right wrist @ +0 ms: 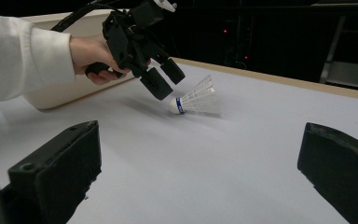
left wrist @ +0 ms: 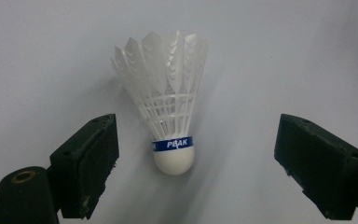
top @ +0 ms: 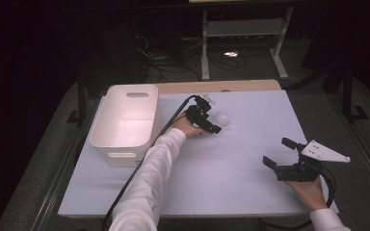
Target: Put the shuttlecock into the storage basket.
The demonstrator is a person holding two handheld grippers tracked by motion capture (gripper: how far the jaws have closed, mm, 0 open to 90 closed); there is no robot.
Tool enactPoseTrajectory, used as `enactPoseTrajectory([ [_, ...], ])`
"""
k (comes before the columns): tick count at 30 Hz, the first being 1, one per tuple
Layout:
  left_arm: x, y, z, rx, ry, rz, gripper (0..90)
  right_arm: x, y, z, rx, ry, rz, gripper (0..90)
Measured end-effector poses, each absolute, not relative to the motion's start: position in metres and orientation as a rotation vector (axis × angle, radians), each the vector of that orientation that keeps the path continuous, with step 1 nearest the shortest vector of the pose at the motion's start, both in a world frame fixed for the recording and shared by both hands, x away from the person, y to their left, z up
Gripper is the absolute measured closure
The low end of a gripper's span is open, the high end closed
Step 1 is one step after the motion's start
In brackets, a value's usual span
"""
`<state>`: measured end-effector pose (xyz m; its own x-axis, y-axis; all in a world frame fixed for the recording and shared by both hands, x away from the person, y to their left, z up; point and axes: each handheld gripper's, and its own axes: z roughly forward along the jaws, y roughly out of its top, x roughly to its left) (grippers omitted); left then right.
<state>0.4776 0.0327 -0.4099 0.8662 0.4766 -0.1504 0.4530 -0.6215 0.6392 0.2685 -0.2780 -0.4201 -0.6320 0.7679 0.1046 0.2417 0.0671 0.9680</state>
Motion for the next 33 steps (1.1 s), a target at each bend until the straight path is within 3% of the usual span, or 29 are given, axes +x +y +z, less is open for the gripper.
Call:
enactPoseTrajectory([
  [33,0.491,0.031,-0.43,2.371,0.712,0.006,25.3,0.268,-0.276,-0.421,0.985,1.926,1.586,0.0],
])
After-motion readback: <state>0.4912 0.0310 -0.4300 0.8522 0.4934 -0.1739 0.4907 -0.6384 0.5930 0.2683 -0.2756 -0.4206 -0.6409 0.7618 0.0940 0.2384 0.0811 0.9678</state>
